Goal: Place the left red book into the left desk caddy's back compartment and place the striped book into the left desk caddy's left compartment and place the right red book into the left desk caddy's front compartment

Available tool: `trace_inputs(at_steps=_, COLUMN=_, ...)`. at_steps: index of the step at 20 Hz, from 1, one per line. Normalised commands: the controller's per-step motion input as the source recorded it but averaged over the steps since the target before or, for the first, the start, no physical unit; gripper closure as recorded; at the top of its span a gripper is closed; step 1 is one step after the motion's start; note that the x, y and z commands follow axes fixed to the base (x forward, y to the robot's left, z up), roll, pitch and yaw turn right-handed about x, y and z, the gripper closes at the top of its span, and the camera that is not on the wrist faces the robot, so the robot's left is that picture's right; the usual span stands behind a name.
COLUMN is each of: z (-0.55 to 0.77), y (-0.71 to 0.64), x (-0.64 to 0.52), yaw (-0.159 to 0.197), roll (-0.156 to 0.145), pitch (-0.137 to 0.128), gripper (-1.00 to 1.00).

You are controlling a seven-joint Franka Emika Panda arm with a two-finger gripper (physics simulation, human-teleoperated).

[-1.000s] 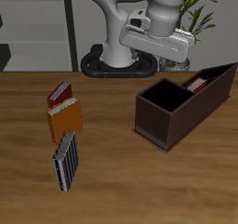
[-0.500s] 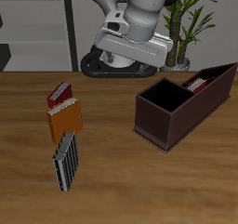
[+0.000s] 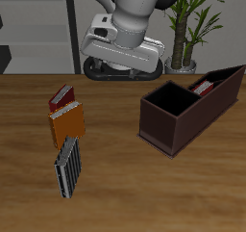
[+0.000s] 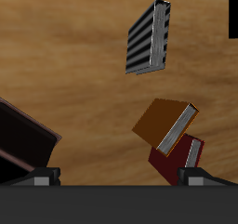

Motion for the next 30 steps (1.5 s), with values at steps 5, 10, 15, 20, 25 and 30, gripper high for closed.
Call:
trace_inputs(at_steps=5, z=0.09, y=-0.19, x=0.21, yaw=0.085, roll=0.029, pitch=0.007, gripper=-1.00)
trace_inputs(at_steps=10, z=0.13, y=-0.24, x=0.21, yaw=0.013, roll=-0.023, pitch=-0.020, gripper=-1.00)
trace_inputs(at_steps=15, z=0.12, y=-0.35, x=0.31, yaw=0.048, roll=0.003, pitch=-0.035, gripper=-1.00)
trace_inputs(at_steps=20, z=0.02, y=-0.26, x=0.19, yaw=0.020, roll=0.005, pitch=0.005, gripper=-1.00)
trace_inputs(at_steps=25, z=-0.10, y=-0.24, x=0.30, yaw=0.088, roll=0.030, pitch=-0.014, gripper=-1.00)
trace_inputs(at_steps=30, z=-0.05, y=-0.20, x=0.16, yaw=0.034, roll=0.036, pitch=0.017, gripper=-1.00)
